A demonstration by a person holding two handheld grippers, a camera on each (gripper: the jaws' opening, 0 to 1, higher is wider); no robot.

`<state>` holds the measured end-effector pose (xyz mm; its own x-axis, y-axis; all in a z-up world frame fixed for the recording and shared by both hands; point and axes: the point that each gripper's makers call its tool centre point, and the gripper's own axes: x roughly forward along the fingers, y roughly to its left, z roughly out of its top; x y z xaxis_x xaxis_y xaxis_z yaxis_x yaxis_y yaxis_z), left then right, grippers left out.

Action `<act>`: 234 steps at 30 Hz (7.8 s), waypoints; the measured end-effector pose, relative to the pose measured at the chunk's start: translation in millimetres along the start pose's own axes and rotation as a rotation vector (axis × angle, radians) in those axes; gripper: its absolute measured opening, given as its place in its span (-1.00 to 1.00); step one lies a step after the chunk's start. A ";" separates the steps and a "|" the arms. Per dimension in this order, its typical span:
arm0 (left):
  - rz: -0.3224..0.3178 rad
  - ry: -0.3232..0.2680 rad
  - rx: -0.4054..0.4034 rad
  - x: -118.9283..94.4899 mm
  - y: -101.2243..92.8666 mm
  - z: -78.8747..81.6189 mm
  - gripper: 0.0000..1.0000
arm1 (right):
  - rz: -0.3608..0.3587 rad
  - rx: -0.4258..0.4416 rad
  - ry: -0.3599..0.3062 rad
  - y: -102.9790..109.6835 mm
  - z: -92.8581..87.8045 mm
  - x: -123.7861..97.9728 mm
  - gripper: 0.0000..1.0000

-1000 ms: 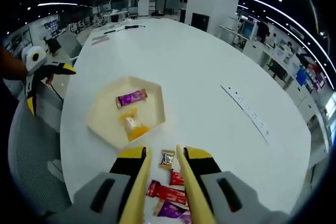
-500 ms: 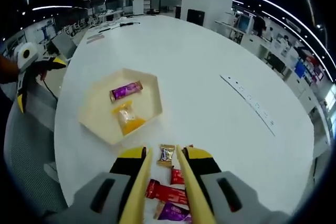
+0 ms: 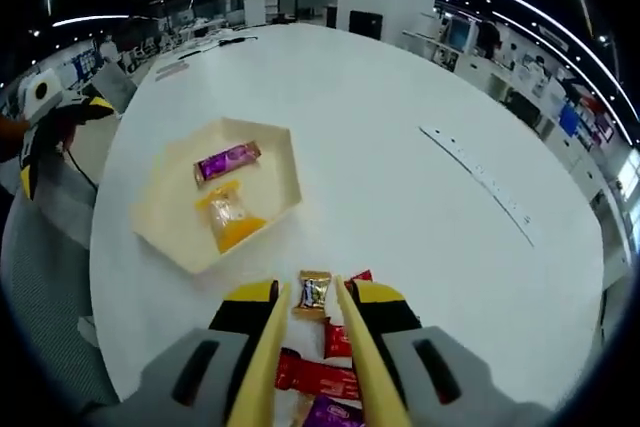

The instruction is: Place the target food into the container with the food tongs after gripping and lifting it, then release it inside without dropping or visibly crushing the food.

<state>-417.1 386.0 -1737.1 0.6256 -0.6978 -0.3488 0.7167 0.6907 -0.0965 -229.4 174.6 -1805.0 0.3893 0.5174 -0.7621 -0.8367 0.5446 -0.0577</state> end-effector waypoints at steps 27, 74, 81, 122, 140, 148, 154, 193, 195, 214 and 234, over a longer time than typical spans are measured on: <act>0.010 0.062 0.016 4.3 2.6 -21.3 0.88 | -0.020 0.016 0.063 5.0 -17.9 25.2 -0.58; 0.022 0.092 0.022 5.0 6.8 -28.4 0.99 | -0.061 0.036 0.049 -21.0 22.3 -19.3 -0.58; 0.026 0.095 0.026 4.8 7.8 -28.8 0.99 | -0.059 0.025 0.043 -18.1 32.1 -21.4 -0.58; 0.042 0.115 0.044 4.4 11.7 -33.0 0.99 | 0.022 -0.062 -0.031 39.0 122.6 6.6 -0.58; 0.039 0.114 0.046 4.5 11.4 -33.0 0.99 | 0.060 -0.103 -0.053 63.6 146.0 13.2 -0.56; 0.035 0.117 0.046 4.7 10.3 -33.3 0.99 | 0.069 -0.122 -0.086 69.3 155.3 6.8 -0.50; 0.034 0.117 0.046 4.8 10.3 -33.1 0.99 | 0.063 -0.129 -0.094 68.7 159.0 2.6 -0.51; 0.032 0.126 0.055 5.3 9.0 -34.8 0.98 | 0.025 -0.112 -0.105 46.5 119.4 -47.8 -0.50; 0.033 0.123 0.054 5.3 9.1 -34.1 0.98 | 0.021 -0.108 -0.103 43.6 114.3 -51.6 -0.50; 0.034 0.132 0.050 5.6 10.1 -36.4 0.97 | -0.013 -0.086 -0.085 8.2 66.9 -73.4 -0.50; 0.040 0.144 0.049 5.8 10.9 -38.6 0.97 | -0.023 -0.099 -0.091 -11.6 51.4 -74.9 -0.50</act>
<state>-417.5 396.9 -1776.1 0.6058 -0.6330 -0.4820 0.7083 0.7050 -0.0355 -229.1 163.4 -1714.1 0.4386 0.5660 -0.6980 -0.8593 0.4915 -0.1414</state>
